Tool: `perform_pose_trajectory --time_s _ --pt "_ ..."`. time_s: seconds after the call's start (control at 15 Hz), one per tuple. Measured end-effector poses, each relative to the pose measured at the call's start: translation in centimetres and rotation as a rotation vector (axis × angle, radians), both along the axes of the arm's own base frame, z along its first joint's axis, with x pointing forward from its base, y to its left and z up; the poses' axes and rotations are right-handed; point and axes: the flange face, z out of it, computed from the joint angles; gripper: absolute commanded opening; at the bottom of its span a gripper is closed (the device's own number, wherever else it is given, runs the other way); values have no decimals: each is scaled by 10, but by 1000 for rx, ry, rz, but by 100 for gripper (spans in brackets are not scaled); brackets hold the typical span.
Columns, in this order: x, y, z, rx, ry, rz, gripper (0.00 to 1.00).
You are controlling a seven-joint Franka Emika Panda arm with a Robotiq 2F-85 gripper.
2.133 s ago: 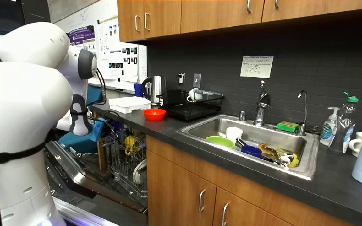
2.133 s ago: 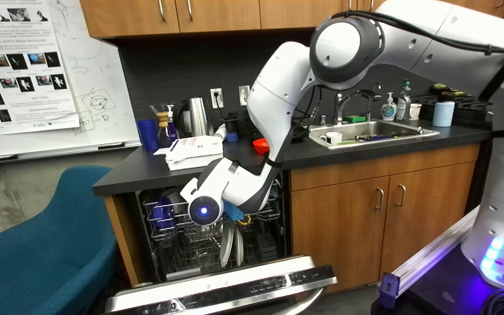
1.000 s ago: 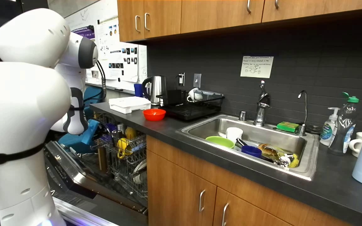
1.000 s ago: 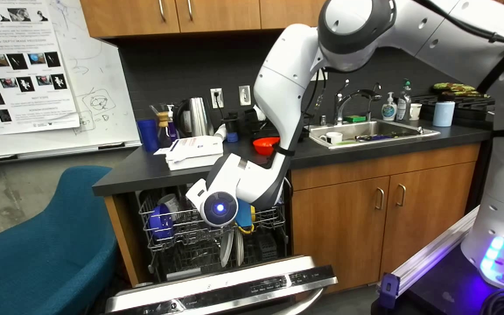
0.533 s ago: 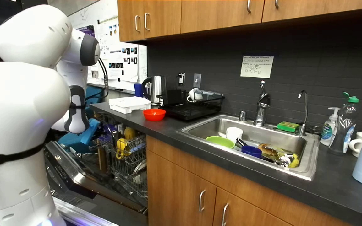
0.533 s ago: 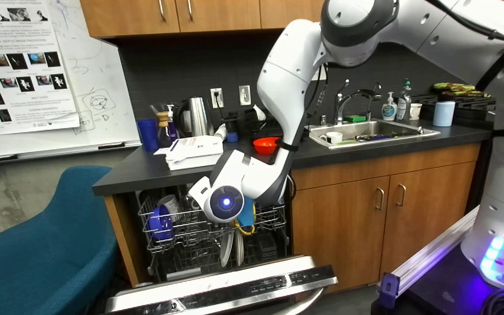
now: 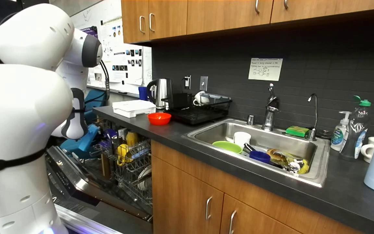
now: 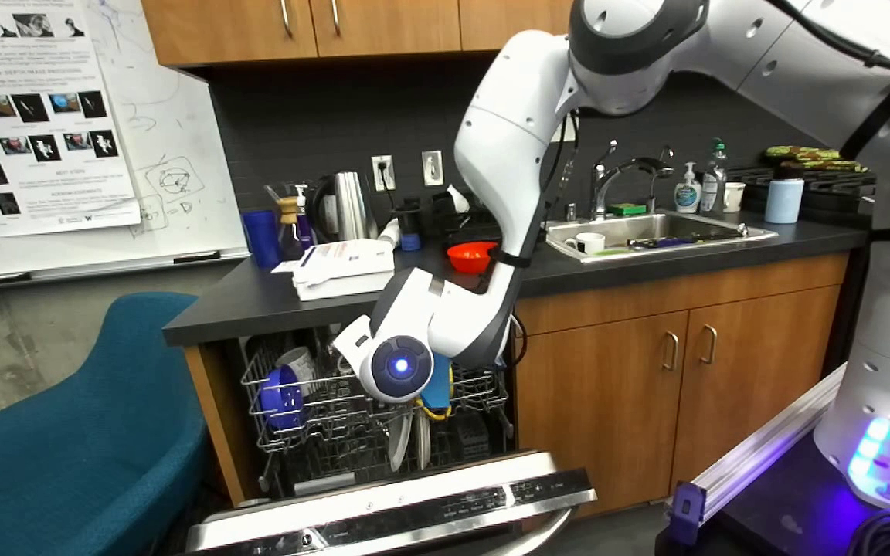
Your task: Pull out the upper dishrack in the dishwasher.
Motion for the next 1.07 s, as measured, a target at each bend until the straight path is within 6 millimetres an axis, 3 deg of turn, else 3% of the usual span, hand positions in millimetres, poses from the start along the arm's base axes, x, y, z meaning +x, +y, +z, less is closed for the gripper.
perform_pose_trajectory --time_s 0.33,1.07 --pt "-16 7 -4 -2 -24 -13 2" --pt "-27 10 -6 -1 -33 -19 2"
